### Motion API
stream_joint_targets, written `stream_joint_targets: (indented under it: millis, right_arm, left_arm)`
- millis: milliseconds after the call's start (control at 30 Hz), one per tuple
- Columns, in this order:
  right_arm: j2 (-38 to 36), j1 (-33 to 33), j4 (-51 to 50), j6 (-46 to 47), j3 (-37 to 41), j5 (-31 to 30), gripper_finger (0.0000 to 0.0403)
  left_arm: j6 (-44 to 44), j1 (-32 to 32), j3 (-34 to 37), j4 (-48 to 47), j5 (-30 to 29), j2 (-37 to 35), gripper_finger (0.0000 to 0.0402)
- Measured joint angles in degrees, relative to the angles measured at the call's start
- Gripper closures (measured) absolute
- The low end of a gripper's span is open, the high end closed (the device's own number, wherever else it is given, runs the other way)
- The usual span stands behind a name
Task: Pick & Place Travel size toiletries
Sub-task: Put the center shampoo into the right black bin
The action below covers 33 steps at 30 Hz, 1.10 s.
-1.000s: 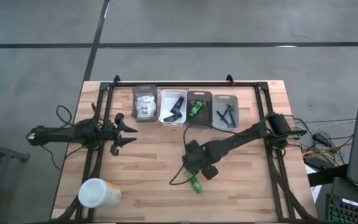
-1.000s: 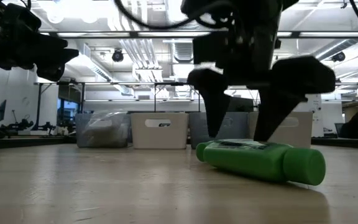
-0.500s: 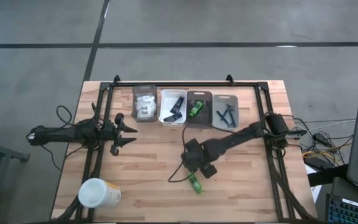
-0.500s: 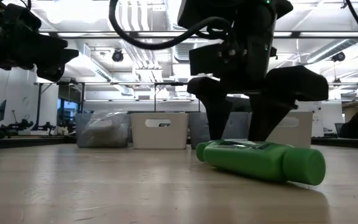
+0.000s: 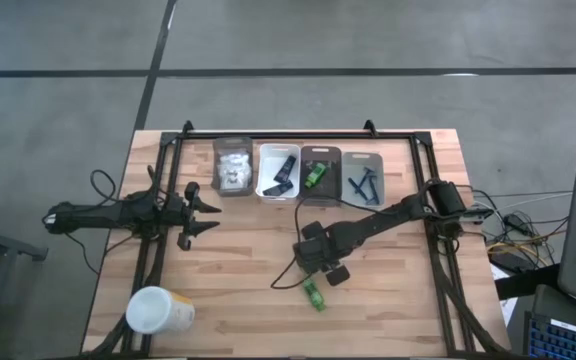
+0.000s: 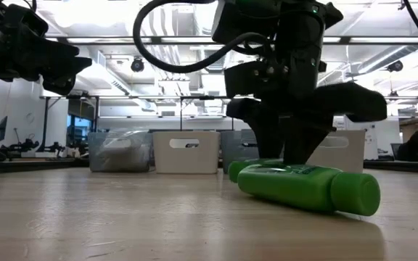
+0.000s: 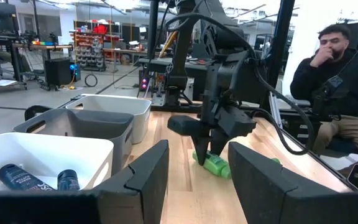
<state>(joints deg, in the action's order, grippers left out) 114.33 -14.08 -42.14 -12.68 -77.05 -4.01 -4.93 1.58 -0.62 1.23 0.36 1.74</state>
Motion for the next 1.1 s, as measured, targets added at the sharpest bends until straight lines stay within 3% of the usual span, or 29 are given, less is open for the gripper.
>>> stream_joint_targets:
  millis: [133, 233, 433, 533, 767, 933, 1100]
  right_arm:
    - [-2.97, 0.64, -1.08, 11.19, -1.62, 0.07, 0.0286]
    - [-6.56, 1.90, -1.74, 26.61, -1.65, -1.00, 0.0284]
    - [-15.62, 7.11, -2.10, 65.91, -1.28, -16.12, 0.0286]
    - [-18.43, 13.23, -0.99, 79.11, -0.30, -16.98, 0.0284]
    - [-18.08, 27.29, 4.73, 78.65, 0.07, -5.33, 0.0267]
    - [-15.17, 30.31, 3.34, 76.53, 0.26, -3.40, 0.0260]
    - [-12.06, 30.39, 3.48, 76.08, 0.57, -4.95, 0.0227]
  left_arm:
    - [0.00, 0.01, 0.00, -0.02, 0.02, 0.00, 0.0229]
    - [0.00, 0.02, 0.00, -0.02, 0.02, 0.00, 0.0229]
    - [-0.02, 0.01, 0.00, -0.03, 0.01, 0.01, 0.0229]
    - [-0.02, 0.02, 0.00, -0.05, 0.02, 0.02, 0.0229]
    - [-0.01, 0.02, 0.00, -0.07, 0.01, 0.02, 0.0229]
    - [-0.02, 0.00, 0.00, -0.04, 0.00, 0.07, 0.0229]
    - [0.00, 0.01, 0.00, -0.04, 0.01, 0.07, 0.0229]
